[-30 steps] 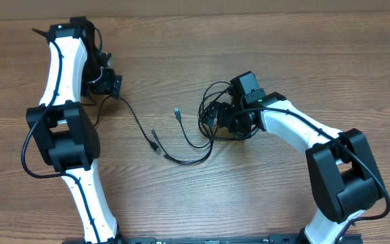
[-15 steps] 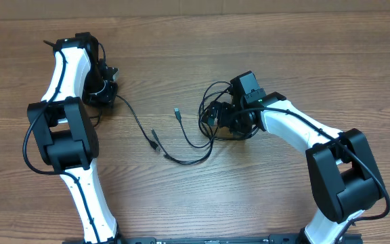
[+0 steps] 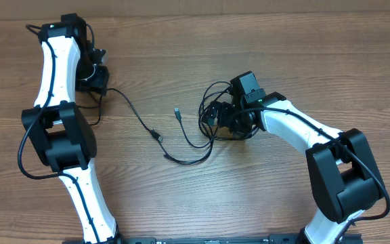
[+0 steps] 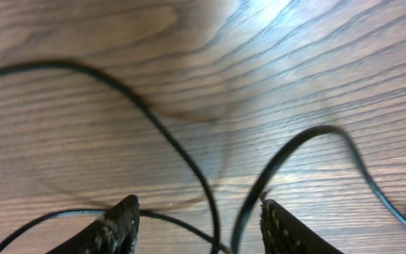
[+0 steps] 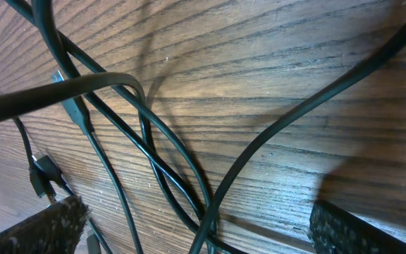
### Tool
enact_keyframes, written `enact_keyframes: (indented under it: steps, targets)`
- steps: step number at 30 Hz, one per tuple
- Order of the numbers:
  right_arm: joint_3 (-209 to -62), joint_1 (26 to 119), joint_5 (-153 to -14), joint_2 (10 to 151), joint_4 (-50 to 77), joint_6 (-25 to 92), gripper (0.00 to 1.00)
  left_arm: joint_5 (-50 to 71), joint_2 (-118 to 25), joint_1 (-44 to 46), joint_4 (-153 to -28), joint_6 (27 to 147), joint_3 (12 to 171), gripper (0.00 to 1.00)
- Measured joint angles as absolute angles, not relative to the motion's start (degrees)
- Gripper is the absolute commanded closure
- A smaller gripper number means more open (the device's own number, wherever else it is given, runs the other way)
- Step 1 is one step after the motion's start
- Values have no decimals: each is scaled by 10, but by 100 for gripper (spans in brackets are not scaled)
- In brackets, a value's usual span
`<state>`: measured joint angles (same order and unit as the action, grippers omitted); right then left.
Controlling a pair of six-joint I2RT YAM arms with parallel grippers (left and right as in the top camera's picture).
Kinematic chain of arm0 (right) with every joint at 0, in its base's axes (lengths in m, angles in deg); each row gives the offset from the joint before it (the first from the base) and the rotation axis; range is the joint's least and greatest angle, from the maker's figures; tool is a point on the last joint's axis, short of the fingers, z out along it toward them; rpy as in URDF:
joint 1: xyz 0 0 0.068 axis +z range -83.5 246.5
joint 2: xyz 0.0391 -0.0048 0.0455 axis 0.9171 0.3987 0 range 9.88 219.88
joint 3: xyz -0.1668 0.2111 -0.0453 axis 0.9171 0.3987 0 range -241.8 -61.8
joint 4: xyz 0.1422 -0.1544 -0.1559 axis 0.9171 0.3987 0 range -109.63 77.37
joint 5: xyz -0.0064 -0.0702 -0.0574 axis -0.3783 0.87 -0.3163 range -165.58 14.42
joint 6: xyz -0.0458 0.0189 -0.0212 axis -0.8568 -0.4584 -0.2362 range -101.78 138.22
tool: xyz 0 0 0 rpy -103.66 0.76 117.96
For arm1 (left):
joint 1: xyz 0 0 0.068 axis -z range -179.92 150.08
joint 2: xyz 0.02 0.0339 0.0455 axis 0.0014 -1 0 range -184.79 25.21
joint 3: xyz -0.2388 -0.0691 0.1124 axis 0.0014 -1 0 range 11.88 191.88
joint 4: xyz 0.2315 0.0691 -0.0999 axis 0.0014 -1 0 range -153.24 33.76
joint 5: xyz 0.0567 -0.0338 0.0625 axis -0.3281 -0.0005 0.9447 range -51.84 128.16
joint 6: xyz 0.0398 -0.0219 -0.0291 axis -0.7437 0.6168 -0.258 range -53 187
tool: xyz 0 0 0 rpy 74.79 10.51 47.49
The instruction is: Untangle cables
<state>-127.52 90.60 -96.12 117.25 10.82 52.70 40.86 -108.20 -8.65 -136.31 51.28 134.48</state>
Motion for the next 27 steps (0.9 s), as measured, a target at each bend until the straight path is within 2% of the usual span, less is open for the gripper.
enact_keyframes:
  steps: [9, 13, 20, 27]
  targets:
    - [-1275, 906, -961, 1172, 108, 527, 0, 445, -1082, -90, -1366, 541, 1302, 38]
    - [-1275, 906, -961, 1172, 108, 527, 0, 449, -1082, -90, -1364, 548, 1270, 51]
    - [-1275, 906, -961, 1172, 108, 527, 0, 449, -1082, -90, -1350, 551, 1256, 82]
    - [-1275, 906, -961, 1172, 108, 527, 0, 451, -1082, -90, -1330, 562, 1256, 93]
